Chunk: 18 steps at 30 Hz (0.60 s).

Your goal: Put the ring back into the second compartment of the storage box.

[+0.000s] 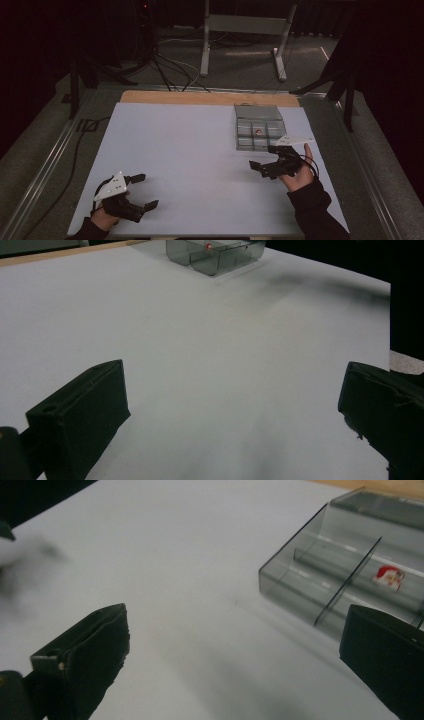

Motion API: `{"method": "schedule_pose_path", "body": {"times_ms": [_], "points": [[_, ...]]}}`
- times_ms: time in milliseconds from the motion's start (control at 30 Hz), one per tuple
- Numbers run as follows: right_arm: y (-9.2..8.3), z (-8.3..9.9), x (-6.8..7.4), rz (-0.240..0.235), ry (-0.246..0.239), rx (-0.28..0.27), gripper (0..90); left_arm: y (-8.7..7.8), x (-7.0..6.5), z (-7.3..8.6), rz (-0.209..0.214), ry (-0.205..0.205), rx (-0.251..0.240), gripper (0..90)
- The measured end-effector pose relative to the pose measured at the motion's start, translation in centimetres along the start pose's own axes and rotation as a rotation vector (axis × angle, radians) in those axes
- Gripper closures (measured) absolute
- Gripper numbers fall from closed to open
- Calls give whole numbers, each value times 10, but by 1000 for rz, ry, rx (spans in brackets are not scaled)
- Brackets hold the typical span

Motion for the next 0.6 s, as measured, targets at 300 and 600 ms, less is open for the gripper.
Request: {"method": "schedule_pose_path", "body": {"times_ms": [300, 600], "points": [[-5, 33, 14, -28, 8, -5, 0, 0, 0, 0, 0, 1, -2, 2], [-17, 67, 23, -59, 0, -2, 0, 0, 0, 0, 0, 0, 0, 2]]}}
Point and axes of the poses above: each handheld gripper's, and its own axes: y roughly forward along the jaws, z roughly out of its underside, x roughly to its left, the point moved 8 cm from there along y, roughly forward along the jaws, and after that the axes turned 14 degrees about -y, right-handed, at the moved point
